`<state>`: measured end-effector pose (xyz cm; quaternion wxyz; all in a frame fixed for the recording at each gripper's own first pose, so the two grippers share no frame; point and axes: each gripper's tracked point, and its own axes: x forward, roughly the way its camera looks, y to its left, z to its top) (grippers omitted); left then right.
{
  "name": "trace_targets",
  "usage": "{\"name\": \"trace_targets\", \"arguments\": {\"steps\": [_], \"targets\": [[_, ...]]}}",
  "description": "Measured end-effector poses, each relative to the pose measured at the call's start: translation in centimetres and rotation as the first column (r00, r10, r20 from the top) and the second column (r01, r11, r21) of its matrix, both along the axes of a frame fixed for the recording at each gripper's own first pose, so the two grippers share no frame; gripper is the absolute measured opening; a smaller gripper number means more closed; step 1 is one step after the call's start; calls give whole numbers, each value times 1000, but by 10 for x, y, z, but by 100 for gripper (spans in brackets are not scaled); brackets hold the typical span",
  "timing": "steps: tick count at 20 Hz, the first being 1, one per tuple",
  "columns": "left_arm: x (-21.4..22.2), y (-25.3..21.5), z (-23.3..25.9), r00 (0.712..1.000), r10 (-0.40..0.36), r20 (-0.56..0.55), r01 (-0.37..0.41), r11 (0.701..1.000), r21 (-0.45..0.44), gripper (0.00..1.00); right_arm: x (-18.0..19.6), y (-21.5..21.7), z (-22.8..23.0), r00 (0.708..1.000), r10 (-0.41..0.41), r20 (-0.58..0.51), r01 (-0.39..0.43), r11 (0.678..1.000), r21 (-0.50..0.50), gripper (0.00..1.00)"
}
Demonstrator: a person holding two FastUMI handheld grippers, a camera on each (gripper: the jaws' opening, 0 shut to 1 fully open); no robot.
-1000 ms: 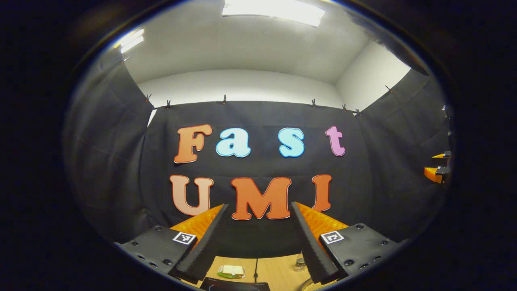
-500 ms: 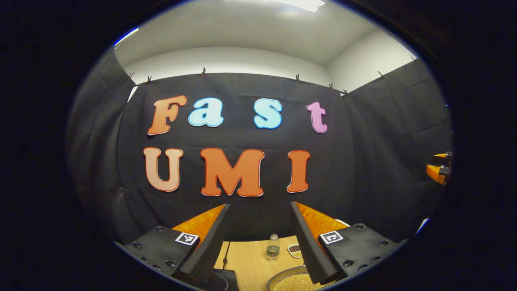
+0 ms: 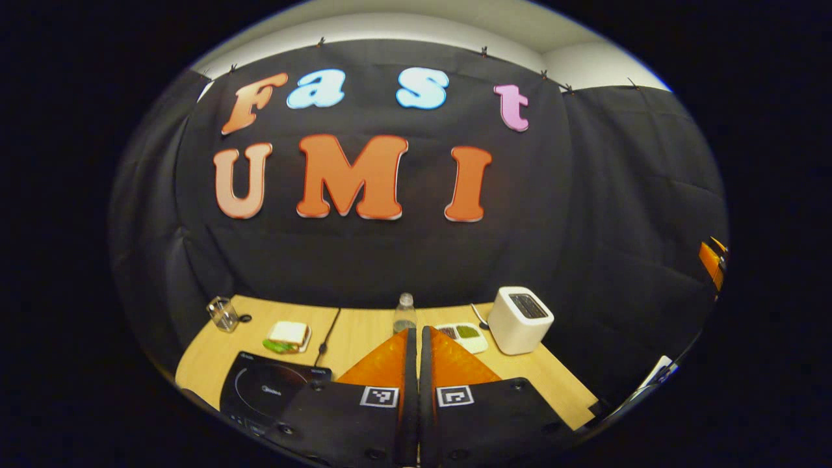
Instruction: First push the handle of the pot to place it horizontally, then grasp the pot with both hands and set it on the induction cooktop.
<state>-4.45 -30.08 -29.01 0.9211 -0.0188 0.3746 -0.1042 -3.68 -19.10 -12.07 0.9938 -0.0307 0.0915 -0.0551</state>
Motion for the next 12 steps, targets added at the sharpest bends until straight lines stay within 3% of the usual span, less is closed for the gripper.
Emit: {"name": "trace_targets", "arguments": {"steps": [2,4,7,12], "targets": [[-25,2,-37,989,21,-145,-21,1000,-3,7,1,-7,-7,1000,-4,-9,4,1000,13,95],[-57,-3,-72,957,39,-287,-40,999,5,7,3,-13,-12,1000,-9,-14,9,1000,21,95],[-103,-7,-111,876,63,-478,-59,998,22,8,4,-17,-21,1000,-8,-26,9,999,40,95],[-176,-7,-147,722,103,-684,-92,994,53,8,5,-17,-35,999,8,-51,-6,999,45,95]]}}
